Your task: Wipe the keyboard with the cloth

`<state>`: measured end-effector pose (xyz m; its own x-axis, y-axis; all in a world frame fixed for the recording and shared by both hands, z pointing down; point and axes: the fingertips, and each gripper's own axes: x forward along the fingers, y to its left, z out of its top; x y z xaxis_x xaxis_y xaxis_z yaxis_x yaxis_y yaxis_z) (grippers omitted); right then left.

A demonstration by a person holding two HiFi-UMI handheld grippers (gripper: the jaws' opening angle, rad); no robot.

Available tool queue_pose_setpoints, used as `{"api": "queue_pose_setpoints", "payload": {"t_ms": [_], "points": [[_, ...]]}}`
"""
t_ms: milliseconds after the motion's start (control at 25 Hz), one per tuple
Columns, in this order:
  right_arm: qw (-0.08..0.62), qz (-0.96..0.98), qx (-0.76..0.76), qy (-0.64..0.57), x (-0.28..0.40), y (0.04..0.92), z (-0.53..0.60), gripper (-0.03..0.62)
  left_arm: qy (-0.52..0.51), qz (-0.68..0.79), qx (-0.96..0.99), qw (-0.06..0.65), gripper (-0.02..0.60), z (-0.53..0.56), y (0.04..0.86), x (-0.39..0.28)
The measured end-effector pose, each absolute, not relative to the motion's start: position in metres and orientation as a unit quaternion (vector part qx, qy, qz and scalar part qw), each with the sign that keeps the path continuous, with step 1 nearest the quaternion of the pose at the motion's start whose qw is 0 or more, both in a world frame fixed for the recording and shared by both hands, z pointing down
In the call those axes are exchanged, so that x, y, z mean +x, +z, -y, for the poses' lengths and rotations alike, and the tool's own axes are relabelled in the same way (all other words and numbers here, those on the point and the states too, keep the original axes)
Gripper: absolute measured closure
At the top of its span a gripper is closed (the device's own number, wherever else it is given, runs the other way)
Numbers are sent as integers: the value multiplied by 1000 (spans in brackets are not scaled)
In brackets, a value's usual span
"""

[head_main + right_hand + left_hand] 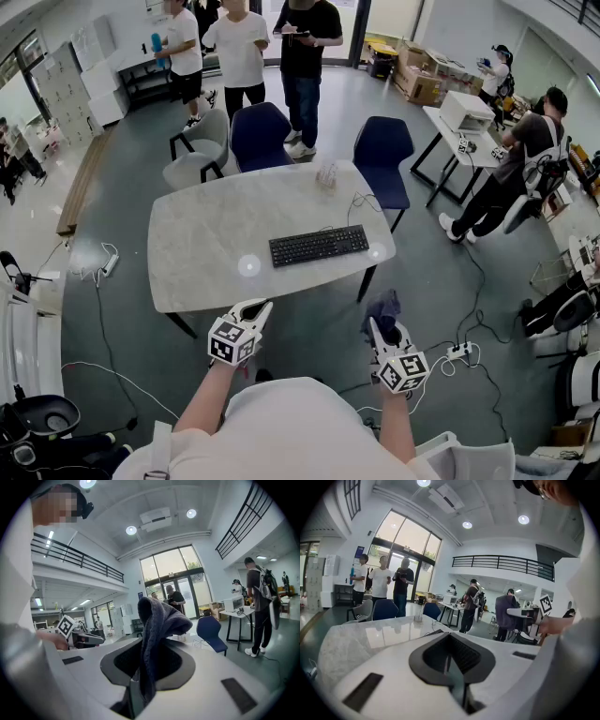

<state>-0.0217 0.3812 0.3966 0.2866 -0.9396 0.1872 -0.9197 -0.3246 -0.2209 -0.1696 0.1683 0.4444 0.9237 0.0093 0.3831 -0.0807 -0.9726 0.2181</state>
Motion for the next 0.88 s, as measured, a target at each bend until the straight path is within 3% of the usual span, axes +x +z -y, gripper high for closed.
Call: {"api": "queue_pose_setpoints", "payload": {"t_ms": [880], "points": [[47, -593, -789, -154, -16, 404, -397, 513, 203, 44, 970, 125, 574, -189, 454, -176]]}}
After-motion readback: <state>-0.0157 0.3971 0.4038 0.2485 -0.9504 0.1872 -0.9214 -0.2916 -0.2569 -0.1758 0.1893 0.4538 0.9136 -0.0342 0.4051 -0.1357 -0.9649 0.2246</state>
